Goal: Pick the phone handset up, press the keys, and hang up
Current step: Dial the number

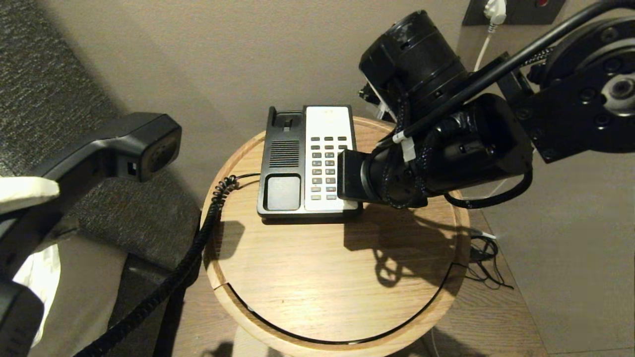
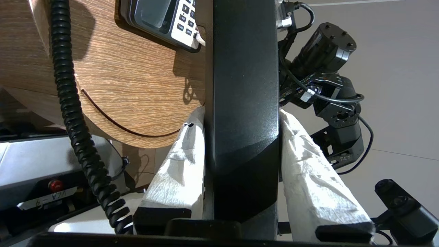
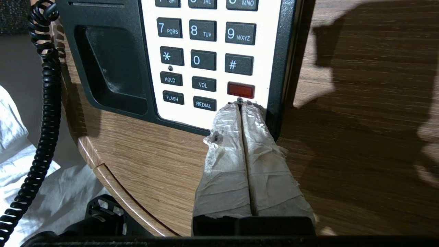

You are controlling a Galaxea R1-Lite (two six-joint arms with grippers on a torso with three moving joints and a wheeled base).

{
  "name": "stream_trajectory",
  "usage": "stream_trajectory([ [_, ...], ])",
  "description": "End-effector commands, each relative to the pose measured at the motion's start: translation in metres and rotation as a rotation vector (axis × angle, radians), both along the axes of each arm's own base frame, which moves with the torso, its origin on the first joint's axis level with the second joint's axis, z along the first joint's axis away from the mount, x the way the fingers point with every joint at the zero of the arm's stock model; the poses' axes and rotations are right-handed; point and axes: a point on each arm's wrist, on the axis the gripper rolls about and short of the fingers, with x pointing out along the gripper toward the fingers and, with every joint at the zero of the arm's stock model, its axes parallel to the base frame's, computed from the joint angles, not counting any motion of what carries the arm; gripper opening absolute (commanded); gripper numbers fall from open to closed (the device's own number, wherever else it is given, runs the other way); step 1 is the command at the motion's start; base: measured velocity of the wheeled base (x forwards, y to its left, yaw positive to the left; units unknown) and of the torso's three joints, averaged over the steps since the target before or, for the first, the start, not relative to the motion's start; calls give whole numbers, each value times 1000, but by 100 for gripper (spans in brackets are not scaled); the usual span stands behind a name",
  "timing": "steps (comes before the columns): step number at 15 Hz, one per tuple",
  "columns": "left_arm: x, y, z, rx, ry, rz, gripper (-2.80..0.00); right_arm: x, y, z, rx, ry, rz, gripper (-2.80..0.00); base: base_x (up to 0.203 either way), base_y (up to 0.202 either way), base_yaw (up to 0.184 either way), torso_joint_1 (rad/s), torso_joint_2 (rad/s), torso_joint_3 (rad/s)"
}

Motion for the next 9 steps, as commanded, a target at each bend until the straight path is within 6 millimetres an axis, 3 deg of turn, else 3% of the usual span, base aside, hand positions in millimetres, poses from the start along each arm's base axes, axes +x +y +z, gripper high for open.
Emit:
stream_trajectory([
  [1, 1, 0, 0, -5, 8, -4, -280, 1, 3, -4, -9, 9, -1, -280, 0, 0, 0, 0, 0, 0],
  [9, 0, 0, -2, -4, 10, -4, -280, 3, 3, -11, -38, 19, 0, -280, 0, 0, 0, 0, 0, 0],
])
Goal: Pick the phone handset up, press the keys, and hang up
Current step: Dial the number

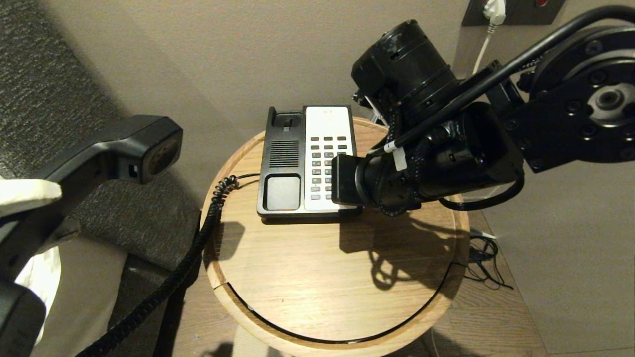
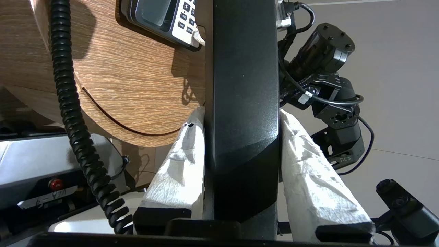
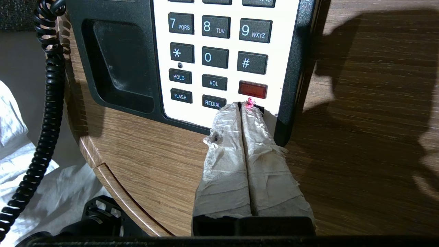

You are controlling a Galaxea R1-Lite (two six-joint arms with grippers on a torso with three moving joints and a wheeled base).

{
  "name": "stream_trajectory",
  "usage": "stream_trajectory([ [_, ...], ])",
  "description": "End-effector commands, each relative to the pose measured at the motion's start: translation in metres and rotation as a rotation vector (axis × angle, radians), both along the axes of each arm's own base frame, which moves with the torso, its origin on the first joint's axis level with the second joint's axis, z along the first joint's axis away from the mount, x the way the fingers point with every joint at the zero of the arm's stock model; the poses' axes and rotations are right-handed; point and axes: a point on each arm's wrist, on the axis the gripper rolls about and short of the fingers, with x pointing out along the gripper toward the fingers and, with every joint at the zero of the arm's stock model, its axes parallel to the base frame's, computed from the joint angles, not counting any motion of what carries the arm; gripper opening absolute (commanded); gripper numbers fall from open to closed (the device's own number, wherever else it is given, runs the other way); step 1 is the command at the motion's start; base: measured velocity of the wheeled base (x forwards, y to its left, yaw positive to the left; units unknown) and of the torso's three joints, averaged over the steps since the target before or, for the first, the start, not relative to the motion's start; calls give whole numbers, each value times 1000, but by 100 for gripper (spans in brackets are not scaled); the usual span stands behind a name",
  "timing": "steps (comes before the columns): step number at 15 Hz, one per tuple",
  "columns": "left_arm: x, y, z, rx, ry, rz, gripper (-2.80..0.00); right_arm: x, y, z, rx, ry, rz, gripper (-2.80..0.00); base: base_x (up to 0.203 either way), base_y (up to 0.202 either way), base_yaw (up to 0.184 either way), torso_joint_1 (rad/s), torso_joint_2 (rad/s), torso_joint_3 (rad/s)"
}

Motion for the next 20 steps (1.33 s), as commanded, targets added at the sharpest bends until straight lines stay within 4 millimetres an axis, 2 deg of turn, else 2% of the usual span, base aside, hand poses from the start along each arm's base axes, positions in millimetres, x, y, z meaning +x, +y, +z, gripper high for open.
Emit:
stream_trajectory([
  [1, -1, 0, 0, -4, 4, -4, -280, 0, -1, -4, -17, 12, -4, -280, 0, 0, 0, 0, 0, 0],
  [6, -3, 0, 0, -6, -1, -5, -280, -3, -3, -8, -35, 20, 0, -280, 0, 0, 0, 0, 0, 0],
  [12, -4, 0, 0, -6, -3, -5, -280, -12, -14, 26, 64, -47, -4, -280, 0, 0, 0, 0, 0, 0],
  [18, -3, 0, 0, -5, -1, -5, -280, -17, -22, 32, 76, -51, -14, -280, 0, 0, 0, 0, 0, 0],
  [20, -1, 0, 3, -5, -13, -6, -280, -27, -35, 41, 79, -53, -18, -280, 0, 0, 0, 0, 0, 0],
])
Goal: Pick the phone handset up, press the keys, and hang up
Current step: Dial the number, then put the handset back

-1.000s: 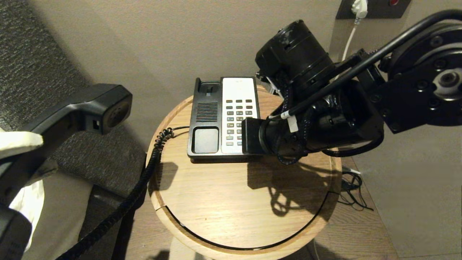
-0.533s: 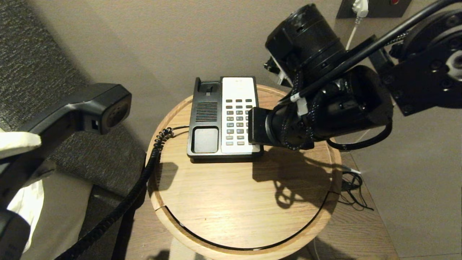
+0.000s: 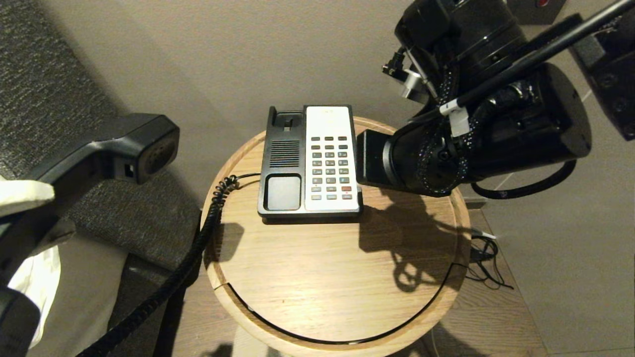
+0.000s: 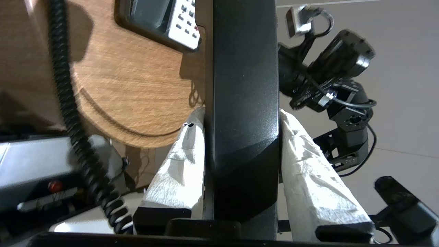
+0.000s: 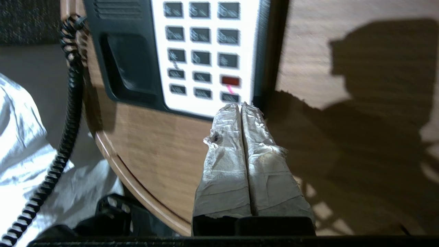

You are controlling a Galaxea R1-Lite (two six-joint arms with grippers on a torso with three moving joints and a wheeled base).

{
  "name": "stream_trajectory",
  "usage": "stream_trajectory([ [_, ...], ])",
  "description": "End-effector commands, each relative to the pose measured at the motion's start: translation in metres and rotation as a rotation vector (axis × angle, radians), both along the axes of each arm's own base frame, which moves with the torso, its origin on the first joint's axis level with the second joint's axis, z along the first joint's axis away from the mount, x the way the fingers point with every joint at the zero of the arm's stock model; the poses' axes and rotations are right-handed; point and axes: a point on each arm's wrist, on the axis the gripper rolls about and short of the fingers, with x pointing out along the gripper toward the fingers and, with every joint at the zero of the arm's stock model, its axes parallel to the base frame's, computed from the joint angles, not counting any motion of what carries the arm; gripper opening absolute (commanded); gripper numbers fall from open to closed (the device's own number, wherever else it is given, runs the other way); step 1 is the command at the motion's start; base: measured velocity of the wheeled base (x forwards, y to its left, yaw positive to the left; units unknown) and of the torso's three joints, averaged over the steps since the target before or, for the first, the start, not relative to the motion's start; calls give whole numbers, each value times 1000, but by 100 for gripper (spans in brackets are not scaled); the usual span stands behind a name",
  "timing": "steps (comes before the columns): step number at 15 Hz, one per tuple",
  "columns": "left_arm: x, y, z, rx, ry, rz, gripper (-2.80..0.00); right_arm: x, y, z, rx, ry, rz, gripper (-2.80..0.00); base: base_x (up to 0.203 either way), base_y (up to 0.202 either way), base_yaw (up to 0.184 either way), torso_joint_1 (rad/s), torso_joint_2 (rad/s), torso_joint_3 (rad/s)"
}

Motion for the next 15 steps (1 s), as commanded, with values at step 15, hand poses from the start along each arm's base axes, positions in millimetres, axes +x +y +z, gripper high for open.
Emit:
stream_trajectory([
  [15, 123, -65, 20, 659, -227, -11, -280, -123, -177, 85, 284, -77, -226, -280, 0, 0, 0, 0, 0, 0],
])
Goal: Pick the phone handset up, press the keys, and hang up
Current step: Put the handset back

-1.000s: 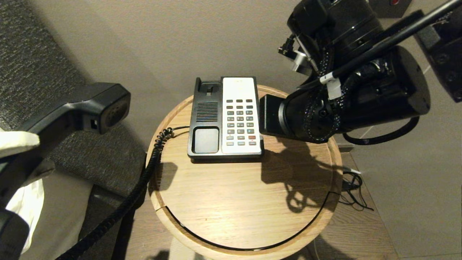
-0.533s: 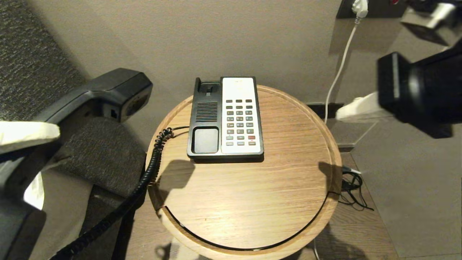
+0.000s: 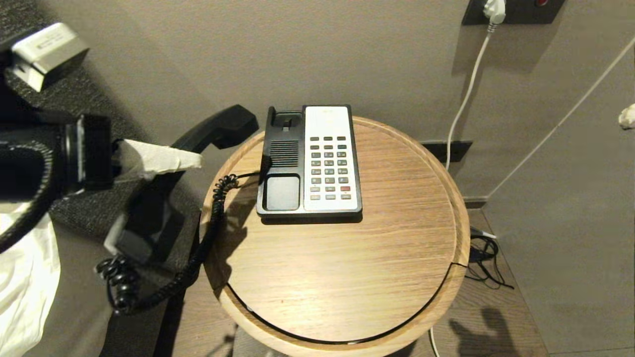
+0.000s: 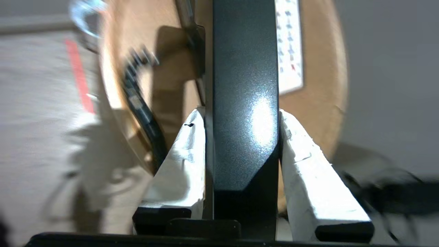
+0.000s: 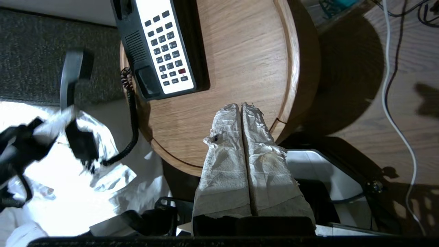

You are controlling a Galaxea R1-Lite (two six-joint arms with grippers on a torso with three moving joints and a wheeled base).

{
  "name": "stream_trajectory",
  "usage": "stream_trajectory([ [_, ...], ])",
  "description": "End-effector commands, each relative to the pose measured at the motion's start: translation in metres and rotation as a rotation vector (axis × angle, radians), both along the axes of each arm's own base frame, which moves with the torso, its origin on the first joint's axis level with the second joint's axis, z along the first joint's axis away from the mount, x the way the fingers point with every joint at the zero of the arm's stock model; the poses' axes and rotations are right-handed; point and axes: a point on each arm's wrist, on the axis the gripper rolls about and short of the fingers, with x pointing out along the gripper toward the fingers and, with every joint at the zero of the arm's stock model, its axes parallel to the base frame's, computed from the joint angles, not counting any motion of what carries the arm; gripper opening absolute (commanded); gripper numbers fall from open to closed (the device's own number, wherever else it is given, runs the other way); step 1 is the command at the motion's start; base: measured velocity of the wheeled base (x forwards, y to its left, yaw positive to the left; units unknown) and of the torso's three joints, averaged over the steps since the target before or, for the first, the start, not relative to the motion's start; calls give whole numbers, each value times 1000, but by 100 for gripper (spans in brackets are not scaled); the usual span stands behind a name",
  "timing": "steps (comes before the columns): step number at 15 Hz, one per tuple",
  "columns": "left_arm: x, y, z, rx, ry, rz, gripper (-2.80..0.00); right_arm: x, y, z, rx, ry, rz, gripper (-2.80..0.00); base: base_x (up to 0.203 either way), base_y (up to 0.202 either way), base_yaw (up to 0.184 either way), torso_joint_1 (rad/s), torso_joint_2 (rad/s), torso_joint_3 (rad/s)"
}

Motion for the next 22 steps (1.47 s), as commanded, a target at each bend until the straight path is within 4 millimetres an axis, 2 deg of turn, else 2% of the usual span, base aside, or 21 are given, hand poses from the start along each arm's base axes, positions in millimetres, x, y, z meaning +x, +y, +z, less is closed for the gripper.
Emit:
stream_trajectory([
  [1, 21, -22, 9, 40, -15, 33, -280, -6, -6, 0, 9, -4, -4, -280, 0, 0, 0, 0, 0, 0],
  [6, 30, -55, 45, 40, -52, 127, -280, -7, -7, -1, 7, 0, -6, -280, 0, 0, 0, 0, 0, 0],
  [10, 55, -93, 30, 192, -65, 367, -280, -8, -7, -2, 0, 8, -6, -280, 0, 0, 0, 0, 0, 0],
  [13, 60, -111, 23, 215, -56, 359, -280, -8, -8, -3, -6, 14, -6, -280, 0, 0, 0, 0, 0, 0],
  [17, 54, -121, 37, 180, -68, 380, -280, -8, -8, -4, -12, 20, -6, -280, 0, 0, 0, 0, 0, 0],
  [22, 57, -138, 24, 193, -11, 358, -280, -9, -9, -3, -12, 21, -6, -280, 0, 0, 0, 0, 0, 0],
])
